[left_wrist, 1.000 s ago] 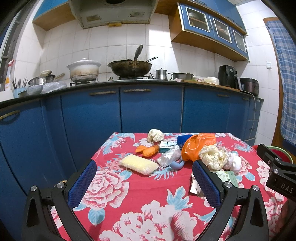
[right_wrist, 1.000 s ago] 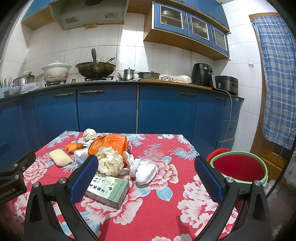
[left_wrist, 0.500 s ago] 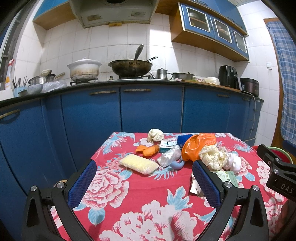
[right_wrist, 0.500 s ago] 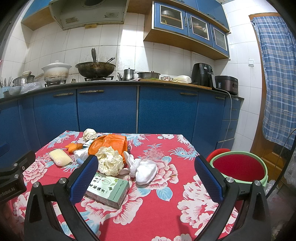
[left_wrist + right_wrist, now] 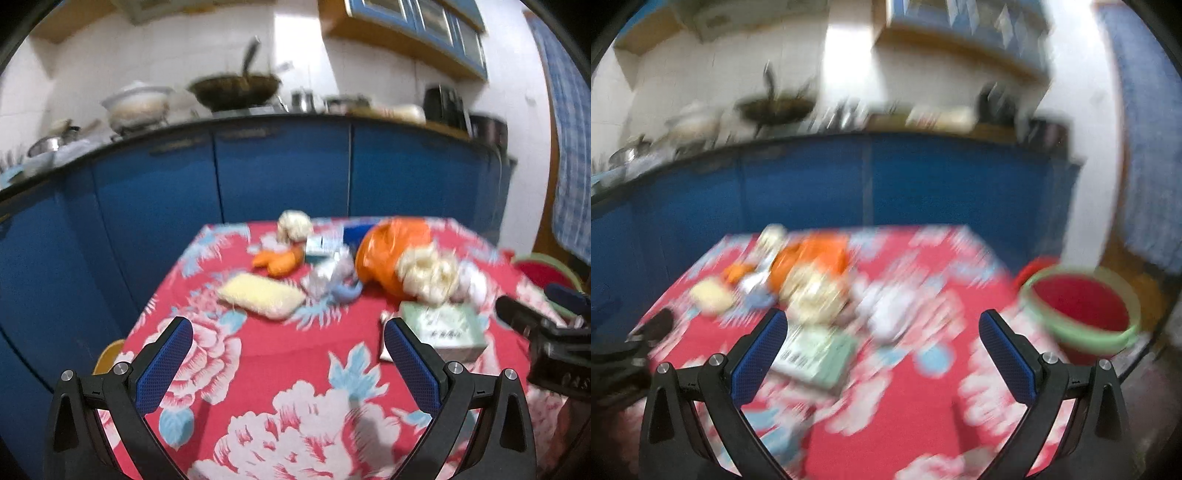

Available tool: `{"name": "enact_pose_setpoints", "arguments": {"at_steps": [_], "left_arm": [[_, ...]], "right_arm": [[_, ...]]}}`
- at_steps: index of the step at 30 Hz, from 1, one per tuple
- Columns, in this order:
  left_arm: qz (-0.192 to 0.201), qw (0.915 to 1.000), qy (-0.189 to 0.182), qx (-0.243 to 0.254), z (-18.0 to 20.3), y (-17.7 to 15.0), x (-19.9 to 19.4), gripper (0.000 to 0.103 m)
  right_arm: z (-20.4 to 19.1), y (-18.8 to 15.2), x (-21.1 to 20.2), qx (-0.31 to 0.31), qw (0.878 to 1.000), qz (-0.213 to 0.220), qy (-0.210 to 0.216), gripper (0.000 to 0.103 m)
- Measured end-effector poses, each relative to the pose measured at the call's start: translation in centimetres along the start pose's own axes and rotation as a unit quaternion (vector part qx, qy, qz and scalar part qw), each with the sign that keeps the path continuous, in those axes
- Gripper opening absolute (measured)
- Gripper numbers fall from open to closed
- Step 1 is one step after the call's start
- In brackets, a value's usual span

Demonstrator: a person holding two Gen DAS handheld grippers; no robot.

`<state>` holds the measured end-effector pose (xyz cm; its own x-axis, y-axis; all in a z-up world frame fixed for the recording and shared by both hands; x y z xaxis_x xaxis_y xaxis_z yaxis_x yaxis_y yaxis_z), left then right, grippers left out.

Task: Collect trash
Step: 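Grasp the yellow sponge with the left tool while the right tool grasps the green box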

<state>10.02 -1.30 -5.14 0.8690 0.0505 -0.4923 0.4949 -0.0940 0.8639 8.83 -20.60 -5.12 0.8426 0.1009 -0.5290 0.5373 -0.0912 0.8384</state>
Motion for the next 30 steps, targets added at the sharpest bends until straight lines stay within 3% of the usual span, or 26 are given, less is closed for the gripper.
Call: {"name": "enact_pose_setpoints", "arguments": {"at_steps": [4,10,15,18,25,30], "left_arm": [[-0.062,0.9979,-0.015,-0.008,-0.7,-0.7,2.8,0.103],[-0.124,0.9921,0.008,-0.017,-3.3,-0.8,5.8,0.103],[-0.173,0.9846,-0.007,-0.029,-4.8,-0.2,8.7,0.103],[-0.198,0.979,-0.037,-0.032,-4.7,0.0,10.2,0.103],[-0.212,0.9759,-0.05,-0.001,-3.7,0.2,13.3,0.103],[-0.204,0.9774,-0.053,0.016,-3.4,0.2,15.1,0.103]], "right_arm": [[-0.3,-1.4,3.1,0.011,0.997,-0.073,0.016,0.102],[-0.9,-1.4,4.8,0.014,0.993,-0.117,0.003,0.102],[-1.7,-0.4,6.4,0.027,0.991,-0.129,0.001,0.102],[-2.0,-0.1,7.5,0.048,0.988,-0.144,0.007,0.102],[-3.2,-1.1,9.8,0.057,0.979,-0.193,0.015,0.102],[-3.1,-1.8,10.7,0.039,0.978,-0.205,-0.018,0.102]]}}
Point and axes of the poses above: each gripper's, at about its wrist camera, not at the fingertips, and x roughly the way its jaws point, z to its right, y to its top, the point moved 7 cm from there along x, roughly the way its jaws point, and after that the axes turned 7 degrees about y, right-handed, at the moved point
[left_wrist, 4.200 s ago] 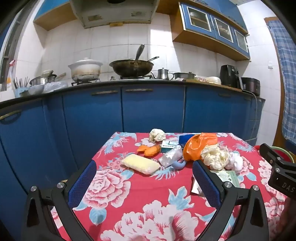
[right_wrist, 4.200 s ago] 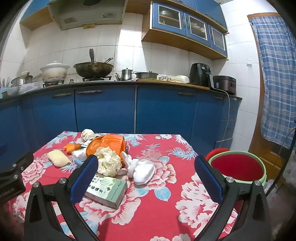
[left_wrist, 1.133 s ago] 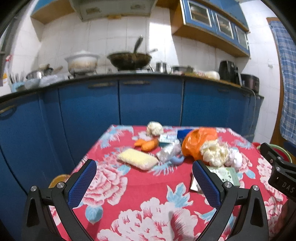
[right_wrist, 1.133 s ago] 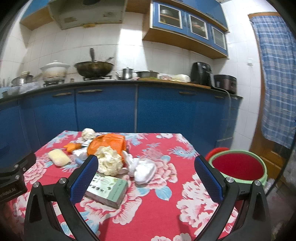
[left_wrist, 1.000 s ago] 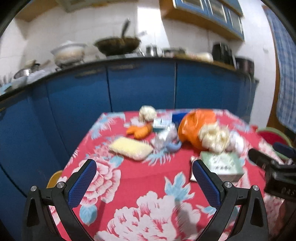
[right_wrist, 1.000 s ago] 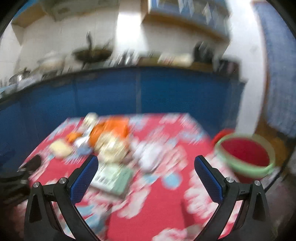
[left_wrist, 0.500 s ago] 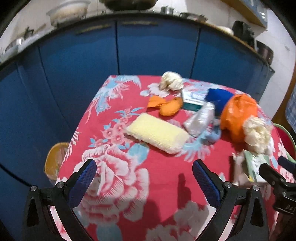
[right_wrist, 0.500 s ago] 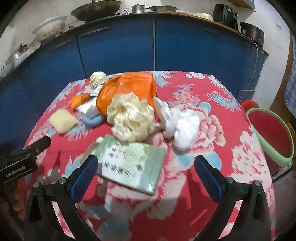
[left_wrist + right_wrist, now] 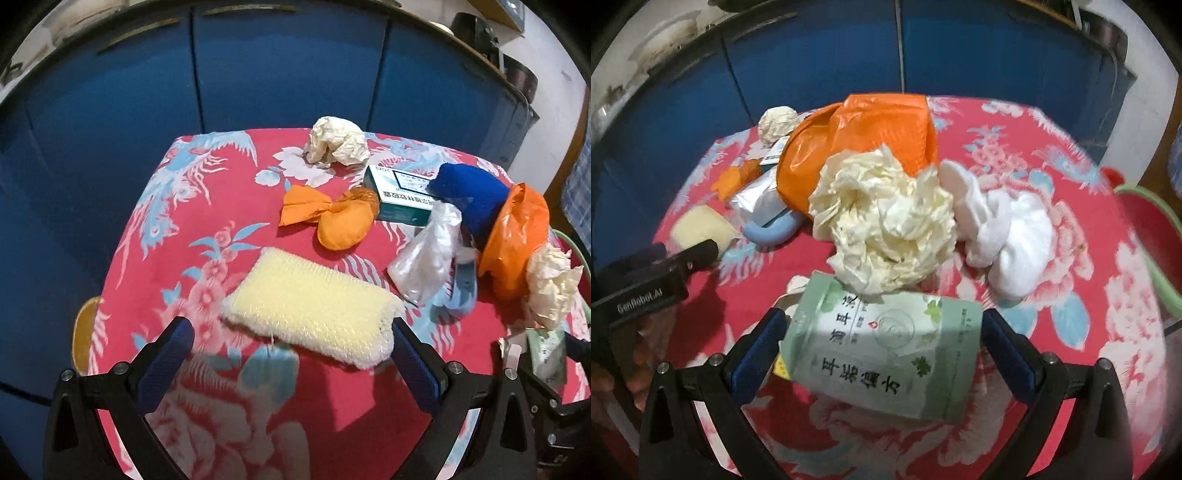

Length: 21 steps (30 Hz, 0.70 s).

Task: Collect trash
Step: 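Grasp the yellow sponge with the left tool while the right tool grasps the green box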

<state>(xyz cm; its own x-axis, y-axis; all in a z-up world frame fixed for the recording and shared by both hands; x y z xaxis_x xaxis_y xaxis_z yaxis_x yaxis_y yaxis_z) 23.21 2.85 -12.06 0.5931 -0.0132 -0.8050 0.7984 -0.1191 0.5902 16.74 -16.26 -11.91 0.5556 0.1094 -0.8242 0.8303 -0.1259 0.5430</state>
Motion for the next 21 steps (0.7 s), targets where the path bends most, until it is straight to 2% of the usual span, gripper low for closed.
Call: {"name": "enact_pose_setpoints", "arguments": {"at_steps": [5,7,10,14,21], "left_arm": [[0.01,0.9995,-0.026,0.017,0.9,0.3,0.1,0.1],[0.021,0.9993,-0.026,0.015,0.9,0.5,-0.2,0.082],[0.019,0.9989,-0.041,0.013,1.0,0.5,-0.4,0.076],[0.021,0.9986,-0.046,0.017,1.1,0.5,-1.4,0.074],[0.046,0.9976,-0.046,0.022,1.8,0.5,-4.9,0.074]], "right_arm": [[-0.4,0.0,0.1,-0.017,1.0,-0.006,-0.012,0.096],[-0.3,0.0,0.0,-0.016,1.0,-0.003,-0.009,0.095],[-0.2,-0.1,-0.2,-0.018,1.0,-0.004,-0.005,0.095],[-0.1,-0.2,-1.0,-0.015,1.0,-0.001,0.006,0.095],[-0.1,0.0,-3.5,-0.017,0.999,0.029,0.016,0.095]]}}
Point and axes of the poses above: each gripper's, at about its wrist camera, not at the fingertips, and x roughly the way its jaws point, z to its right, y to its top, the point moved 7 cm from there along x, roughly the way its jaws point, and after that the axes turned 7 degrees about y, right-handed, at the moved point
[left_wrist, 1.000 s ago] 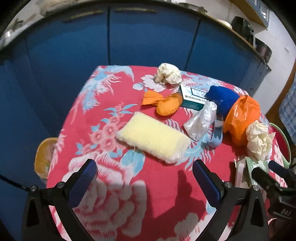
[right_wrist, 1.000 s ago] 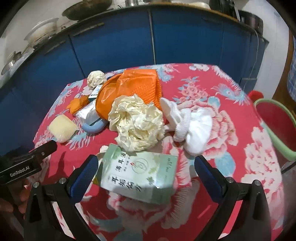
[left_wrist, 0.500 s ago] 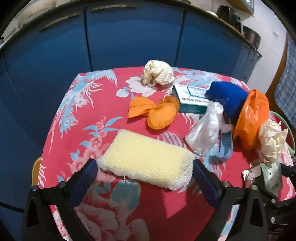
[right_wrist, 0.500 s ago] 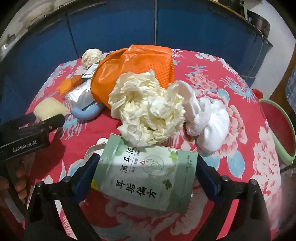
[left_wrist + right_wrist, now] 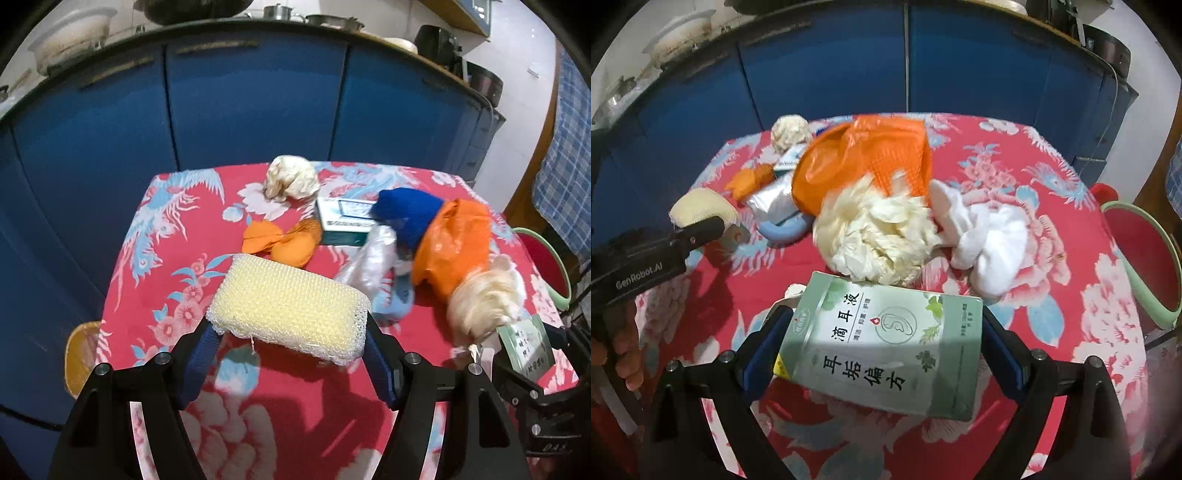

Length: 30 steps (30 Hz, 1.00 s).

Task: Collect trash
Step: 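Carry sponge and box to the red bucket and open both tools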

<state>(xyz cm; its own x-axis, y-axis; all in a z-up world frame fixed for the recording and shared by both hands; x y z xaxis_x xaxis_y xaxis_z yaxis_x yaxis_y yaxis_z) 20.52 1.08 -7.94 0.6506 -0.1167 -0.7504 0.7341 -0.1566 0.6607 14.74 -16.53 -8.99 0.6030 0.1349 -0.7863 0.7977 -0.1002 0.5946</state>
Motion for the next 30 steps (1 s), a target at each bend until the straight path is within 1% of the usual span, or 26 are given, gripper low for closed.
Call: {"name": "enact_pose_setpoints", "arguments": {"at_steps": [8,13,16,23,28,30], "left_arm": [[0.015,0.9997,-0.015,0.01,2.9,-0.9,-2.9,0.074],[0.021,0.9993,-0.02,0.023,5.2,-1.1,-3.7,0.074],[0.022,0.999,-0.031,0.025,7.0,-0.7,-4.0,0.074],[0.032,0.9966,-0.053,0.054,12.0,0.6,-4.5,0.075],[0.028,0.9947,-0.07,0.07,15.6,1.6,-3.9,0.075],[0.032,0.9934,-0.078,0.078,17.0,2.2,-3.9,0.075]], "right_arm": [[1.2,0.4,-3.2,0.011,0.999,0.04,0.01,0.095],[2.8,-0.1,-4.3,0.018,0.999,0.048,0.004,0.095],[4.0,-0.3,-4.9,0.023,0.998,0.051,0.005,0.095],[7.3,-0.3,-6.7,0.042,0.997,0.071,0.002,0.095],[10.4,0.0,-8.1,0.055,0.994,0.088,-0.022,0.095],[11.7,0.2,-8.6,0.063,0.993,0.093,-0.03,0.095]]}}
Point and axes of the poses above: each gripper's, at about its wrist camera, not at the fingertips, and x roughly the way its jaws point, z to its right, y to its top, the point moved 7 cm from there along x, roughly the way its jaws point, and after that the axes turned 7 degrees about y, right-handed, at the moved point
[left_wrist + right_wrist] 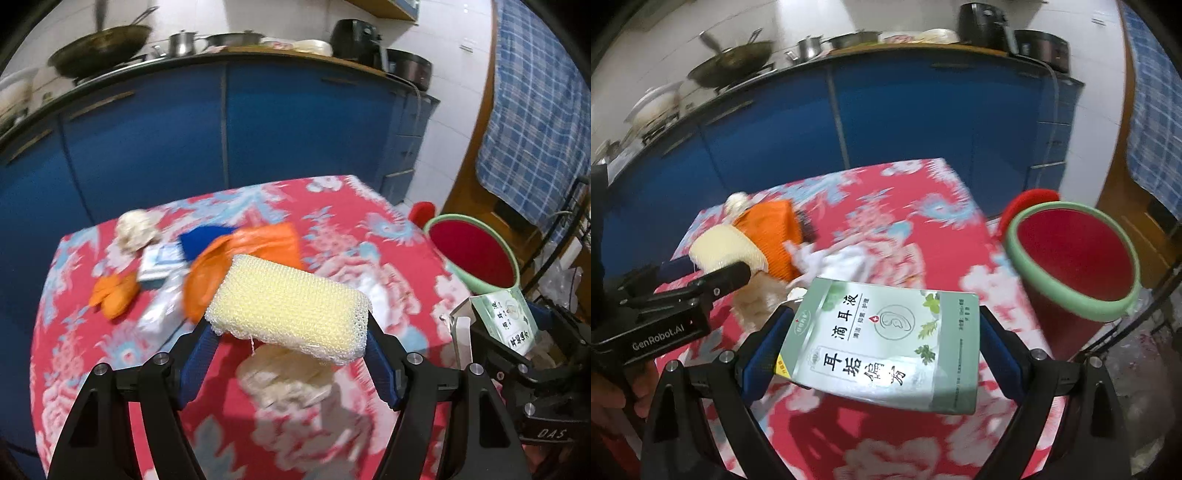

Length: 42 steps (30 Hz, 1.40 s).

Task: Collect trash
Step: 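Carry sponge and box to the red bucket and open both tools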

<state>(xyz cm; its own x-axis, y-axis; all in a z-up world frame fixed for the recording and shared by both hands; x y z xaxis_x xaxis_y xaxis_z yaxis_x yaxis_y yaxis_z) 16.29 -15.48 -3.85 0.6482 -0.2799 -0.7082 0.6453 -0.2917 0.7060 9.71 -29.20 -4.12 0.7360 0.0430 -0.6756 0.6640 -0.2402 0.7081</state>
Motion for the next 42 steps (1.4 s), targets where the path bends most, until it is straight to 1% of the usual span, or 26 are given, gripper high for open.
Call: {"name": "enact_pose_setpoints", "arguments": {"at_steps": [3,7,10,12,17,19,25,29,32,34,36,40,42], "left_arm": [[0.005,0.9998,-0.012,0.013,2.1,1.2,0.3,0.075],[-0.002,0.9994,-0.028,0.021,5.1,2.9,1.6,0.075],[-0.009,0.9982,-0.054,0.023,8.2,4.0,2.6,0.075],[-0.011,0.9976,-0.065,0.024,10.3,4.8,3.3,0.075],[-0.018,0.9941,-0.089,0.06,15.6,6.0,5.1,0.075],[-0.023,0.9929,-0.096,0.066,17.4,6.4,5.9,0.075],[-0.016,0.9894,-0.117,0.085,22.5,8.3,7.9,0.075],[-0.019,0.9873,-0.133,0.084,25.8,9.5,10.3,0.077],[-0.027,0.9862,-0.144,0.078,27.6,9.8,12.3,0.078],[-0.032,0.9846,-0.15,0.084,28.8,9.7,13.7,0.079],[-0.039,0.9834,-0.15,0.095,29.5,9.5,14.7,0.081],[-0.046,0.983,-0.146,0.102,29.9,9.2,15.9,0.088],[-0.05,0.9827,-0.147,0.101,30.0,9.2,16.4,0.091]], "right_arm": [[2.2,0.8,-0.7,0.012,1.0,0.015,-0.019,0.094],[5.3,1.8,-1.7,0.034,0.998,0.034,-0.046,0.094],[7.9,2.3,-2.2,0.056,0.995,0.045,-0.07,0.094],[9.5,2.4,-2.6,0.071,0.993,0.052,-0.082,0.094],[14.2,3.5,-3.7,0.09,0.985,0.07,-0.128,0.094],[15.8,3.8,-4.1,0.091,0.983,0.074,-0.142,0.094],[21.3,4.5,-3.4,0.101,0.977,0.065,-0.179,0.094],[24.3,4.6,-2.4,0.097,0.973,0.053,-0.203,0.094],[26.0,4.7,-1.1,0.09,0.973,0.04,-0.208,0.094],[26.7,4.8,-0.3,0.085,0.974,0.035,-0.206,0.095],[27.1,5.0,0.4,0.081,0.975,0.035,-0.203,0.102],[27.2,5.4,1.4,0.068,0.974,0.039,-0.213,0.102],[27.3,5.3,1.9,0.069,0.974,0.038,-0.211,0.102]]}}
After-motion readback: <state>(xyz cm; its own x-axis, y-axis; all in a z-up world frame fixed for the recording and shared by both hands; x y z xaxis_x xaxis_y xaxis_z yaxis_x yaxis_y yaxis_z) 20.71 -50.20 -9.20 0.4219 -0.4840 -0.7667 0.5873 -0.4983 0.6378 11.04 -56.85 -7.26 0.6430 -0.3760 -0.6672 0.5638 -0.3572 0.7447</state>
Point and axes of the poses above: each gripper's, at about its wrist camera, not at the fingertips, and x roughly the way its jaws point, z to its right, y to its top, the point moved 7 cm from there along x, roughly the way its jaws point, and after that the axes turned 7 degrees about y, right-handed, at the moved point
